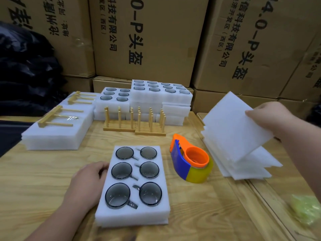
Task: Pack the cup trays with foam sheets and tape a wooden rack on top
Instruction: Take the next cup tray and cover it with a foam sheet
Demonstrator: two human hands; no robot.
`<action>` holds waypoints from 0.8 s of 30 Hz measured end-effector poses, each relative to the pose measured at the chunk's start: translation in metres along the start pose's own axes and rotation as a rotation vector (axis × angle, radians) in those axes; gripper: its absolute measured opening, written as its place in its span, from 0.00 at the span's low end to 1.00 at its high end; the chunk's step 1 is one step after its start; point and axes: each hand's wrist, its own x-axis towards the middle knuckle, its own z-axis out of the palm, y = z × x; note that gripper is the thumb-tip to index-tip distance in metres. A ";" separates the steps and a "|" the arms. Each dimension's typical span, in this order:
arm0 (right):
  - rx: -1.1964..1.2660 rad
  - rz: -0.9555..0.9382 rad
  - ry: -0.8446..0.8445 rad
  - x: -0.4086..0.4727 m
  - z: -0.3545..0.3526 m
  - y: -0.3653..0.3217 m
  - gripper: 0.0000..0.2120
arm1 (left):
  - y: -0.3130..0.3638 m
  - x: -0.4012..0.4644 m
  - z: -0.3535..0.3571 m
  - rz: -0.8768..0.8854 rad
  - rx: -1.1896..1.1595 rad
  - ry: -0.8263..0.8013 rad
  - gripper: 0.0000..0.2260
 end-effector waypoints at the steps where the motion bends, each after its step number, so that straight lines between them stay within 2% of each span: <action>1: 0.117 0.000 -0.006 -0.008 -0.003 -0.007 0.10 | 0.000 0.001 0.000 0.005 0.004 0.002 0.11; 4: 0.487 -0.006 -0.073 -0.035 -0.001 -0.029 0.09 | -0.002 0.003 0.002 0.025 0.034 0.008 0.10; 8: 0.783 0.011 -0.311 -0.084 0.028 -0.049 0.07 | -0.005 0.005 0.002 0.047 0.072 0.008 0.10; 12: 0.813 0.065 -0.567 -0.136 0.074 -0.052 0.12 | -0.004 0.004 0.001 0.056 0.061 0.008 0.11; 16: 0.771 0.088 -0.731 -0.176 0.113 -0.050 0.12 | -0.004 0.003 0.001 0.027 0.056 0.013 0.11; 20: 0.763 0.106 -0.803 -0.195 0.142 -0.046 0.10 | -0.005 0.005 0.002 0.027 0.064 0.032 0.11; 24: 0.703 0.074 -0.776 -0.201 0.153 -0.043 0.08 | -0.007 0.006 0.001 0.058 0.009 0.029 0.13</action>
